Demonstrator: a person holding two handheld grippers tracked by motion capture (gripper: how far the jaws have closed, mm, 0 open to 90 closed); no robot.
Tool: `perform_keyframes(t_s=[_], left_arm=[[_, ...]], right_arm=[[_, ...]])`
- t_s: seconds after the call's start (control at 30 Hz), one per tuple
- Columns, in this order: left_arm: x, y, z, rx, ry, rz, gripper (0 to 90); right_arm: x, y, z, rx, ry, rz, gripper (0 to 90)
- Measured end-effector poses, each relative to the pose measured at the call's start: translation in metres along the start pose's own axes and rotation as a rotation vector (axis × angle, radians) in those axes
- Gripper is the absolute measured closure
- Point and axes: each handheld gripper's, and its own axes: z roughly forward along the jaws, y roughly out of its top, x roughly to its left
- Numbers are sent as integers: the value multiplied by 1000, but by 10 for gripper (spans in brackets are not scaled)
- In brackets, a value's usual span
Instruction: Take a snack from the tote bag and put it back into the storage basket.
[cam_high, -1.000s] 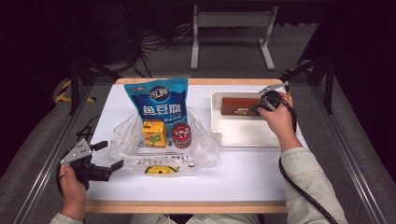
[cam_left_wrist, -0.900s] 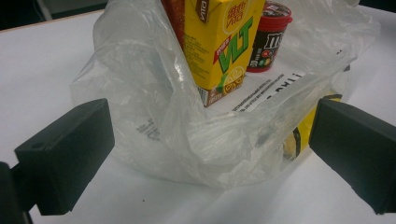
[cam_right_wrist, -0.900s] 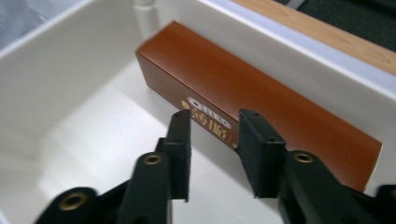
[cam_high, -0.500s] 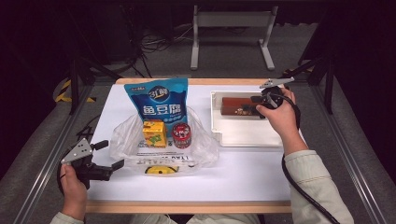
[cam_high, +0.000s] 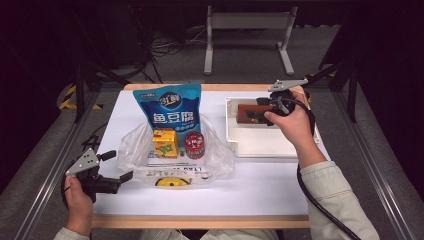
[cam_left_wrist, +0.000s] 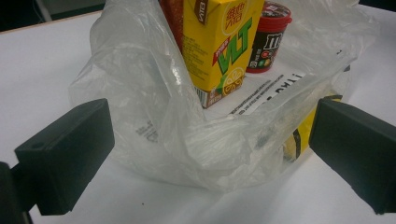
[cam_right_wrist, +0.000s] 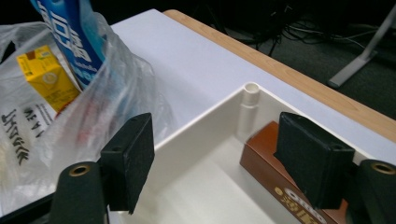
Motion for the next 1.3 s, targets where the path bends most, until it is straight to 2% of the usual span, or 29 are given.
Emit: perform_keyframes(t_s=[0.4,0.43,0.57,0.77,0.83,1.17,1.3], left_arm=[[0,-1,-2,-1,0,-2,5],[0,-2,-2,-7,-1,-5,5],[-1,-2,-5,-13,2,-8,5],[-1,-4,-7,-13,13,-18,5],[-1,-5,-8,-12,13,-21,5],[-1,-5,-8,-14,9,-17,5],[-1,-4,-6,-5,7,-14,5]], right_arm=[[25,23,15,-30,83,-76,241],[28,26,17,-35,100,-88,238],[37,37,27,-23,116,-133,233],[47,50,40,-69,156,-165,208],[51,53,46,-68,174,-174,201],[60,63,65,-51,211,-176,187],[60,67,72,-77,241,-161,186]])
